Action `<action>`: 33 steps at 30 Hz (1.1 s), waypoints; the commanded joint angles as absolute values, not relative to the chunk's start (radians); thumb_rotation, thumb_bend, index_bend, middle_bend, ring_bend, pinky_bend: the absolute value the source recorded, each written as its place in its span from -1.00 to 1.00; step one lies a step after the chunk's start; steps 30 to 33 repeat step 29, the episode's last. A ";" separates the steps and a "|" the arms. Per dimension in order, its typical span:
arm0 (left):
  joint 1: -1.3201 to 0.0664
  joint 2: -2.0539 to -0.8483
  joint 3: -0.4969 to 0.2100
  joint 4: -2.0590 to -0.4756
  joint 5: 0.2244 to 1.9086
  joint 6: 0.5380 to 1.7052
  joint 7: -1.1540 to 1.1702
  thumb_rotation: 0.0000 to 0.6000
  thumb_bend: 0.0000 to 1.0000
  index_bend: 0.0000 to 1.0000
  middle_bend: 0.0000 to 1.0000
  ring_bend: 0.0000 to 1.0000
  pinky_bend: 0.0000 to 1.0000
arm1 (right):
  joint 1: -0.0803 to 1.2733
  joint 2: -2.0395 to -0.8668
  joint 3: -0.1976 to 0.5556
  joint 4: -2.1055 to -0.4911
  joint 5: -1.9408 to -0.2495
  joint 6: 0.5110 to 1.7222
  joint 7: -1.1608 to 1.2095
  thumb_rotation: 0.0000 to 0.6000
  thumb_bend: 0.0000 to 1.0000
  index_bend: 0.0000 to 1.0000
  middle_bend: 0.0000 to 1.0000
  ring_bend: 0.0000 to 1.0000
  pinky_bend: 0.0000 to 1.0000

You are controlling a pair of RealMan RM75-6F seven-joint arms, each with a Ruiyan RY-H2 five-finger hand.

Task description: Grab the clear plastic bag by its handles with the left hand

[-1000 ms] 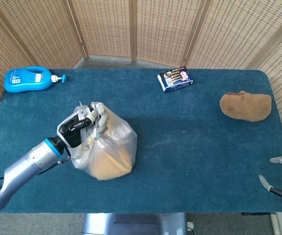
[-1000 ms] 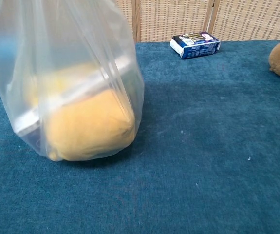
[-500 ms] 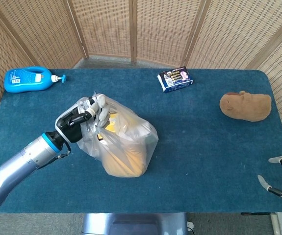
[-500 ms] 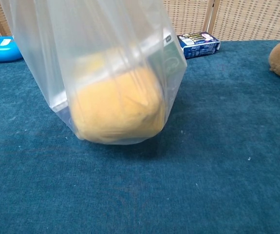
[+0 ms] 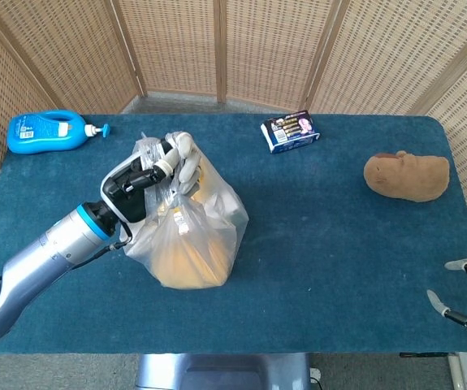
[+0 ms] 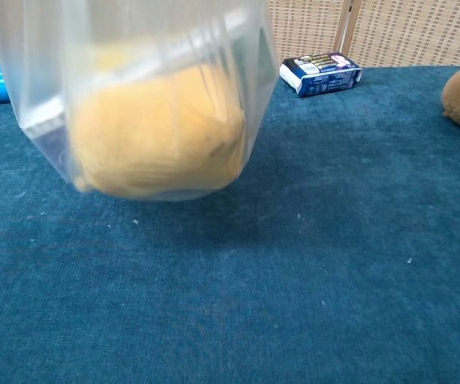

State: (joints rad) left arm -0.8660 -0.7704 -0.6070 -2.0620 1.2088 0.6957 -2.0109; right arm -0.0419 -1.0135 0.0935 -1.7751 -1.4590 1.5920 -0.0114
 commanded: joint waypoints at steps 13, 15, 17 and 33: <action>-0.853 -0.775 -0.704 -2.054 1.149 0.636 -1.988 0.69 0.42 0.11 0.33 0.37 0.52 | -0.037 -1.016 0.098 -1.776 -1.452 1.586 -0.012 0.36 -0.44 -0.26 -0.25 -0.44 -0.60; -0.852 -0.777 -0.712 -2.053 1.144 0.629 -1.983 0.70 0.42 0.11 0.33 0.37 0.52 | -0.037 -1.016 0.097 -1.775 -1.453 1.586 -0.012 0.36 -0.44 -0.26 -0.25 -0.44 -0.60; -0.850 -0.781 -0.721 -2.051 1.139 0.621 -1.977 0.70 0.42 0.11 0.33 0.37 0.52 | -0.038 -1.016 0.097 -1.775 -1.452 1.587 -0.012 0.36 -0.44 -0.26 -0.25 -0.44 -0.60; -0.830 -0.800 -0.773 -2.050 1.100 0.582 -1.931 0.70 0.42 0.11 0.33 0.37 0.52 | -0.043 -1.016 0.094 -1.772 -1.454 1.592 -0.007 0.36 -0.44 -0.26 -0.25 -0.44 -0.60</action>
